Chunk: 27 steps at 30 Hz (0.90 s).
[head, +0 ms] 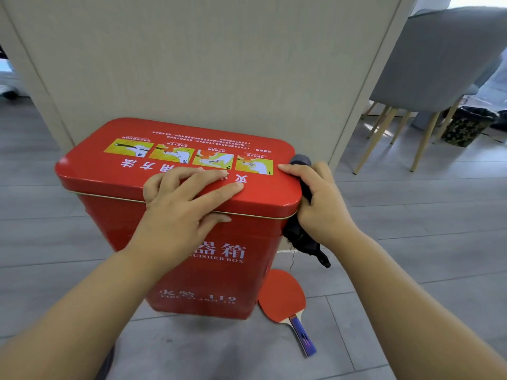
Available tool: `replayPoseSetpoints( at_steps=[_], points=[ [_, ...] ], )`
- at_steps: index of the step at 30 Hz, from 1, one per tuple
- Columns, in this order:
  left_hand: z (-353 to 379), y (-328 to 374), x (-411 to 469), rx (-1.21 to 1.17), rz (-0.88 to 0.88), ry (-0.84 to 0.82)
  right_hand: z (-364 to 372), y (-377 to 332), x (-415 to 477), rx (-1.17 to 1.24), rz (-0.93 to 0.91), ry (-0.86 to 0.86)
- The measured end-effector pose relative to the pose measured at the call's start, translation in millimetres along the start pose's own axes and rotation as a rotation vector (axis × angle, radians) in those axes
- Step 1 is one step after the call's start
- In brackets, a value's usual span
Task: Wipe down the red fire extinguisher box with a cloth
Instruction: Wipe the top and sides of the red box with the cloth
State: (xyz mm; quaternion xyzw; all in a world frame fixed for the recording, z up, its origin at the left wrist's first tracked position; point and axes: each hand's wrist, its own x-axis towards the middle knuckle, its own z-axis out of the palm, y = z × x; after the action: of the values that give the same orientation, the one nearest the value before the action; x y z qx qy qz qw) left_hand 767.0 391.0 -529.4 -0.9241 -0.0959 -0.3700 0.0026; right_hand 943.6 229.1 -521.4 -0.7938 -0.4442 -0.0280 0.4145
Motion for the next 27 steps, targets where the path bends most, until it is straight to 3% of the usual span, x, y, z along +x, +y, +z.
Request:
replayPoseSetpoints(
  at_steps=[7, 13, 16, 20, 23, 27],
  points=[
    [-10, 6, -12, -0.063, 0.017, 0.034, -7, -7, -35, -0.023, -0.022, 0.025],
    [0, 26, -10, -0.036, -0.048, 0.073, -25, 24, -9, -0.004, 0.152, 0.132],
    [8, 42, -11, 0.03, -0.044, 0.095, -26, 34, 15, -0.025, 0.172, 0.035],
    [15, 56, -11, 0.102, -0.047, 0.064, -20, 43, 50, -0.131, 0.028, -0.204],
    [17, 64, -13, 0.12, -0.112, 0.05, -17, 40, 66, -0.063, -0.065, -0.401],
    [21, 81, -6, 0.136, -0.25, -0.014, -21, 41, 74, 0.0, -0.048, -0.531]
  ],
)
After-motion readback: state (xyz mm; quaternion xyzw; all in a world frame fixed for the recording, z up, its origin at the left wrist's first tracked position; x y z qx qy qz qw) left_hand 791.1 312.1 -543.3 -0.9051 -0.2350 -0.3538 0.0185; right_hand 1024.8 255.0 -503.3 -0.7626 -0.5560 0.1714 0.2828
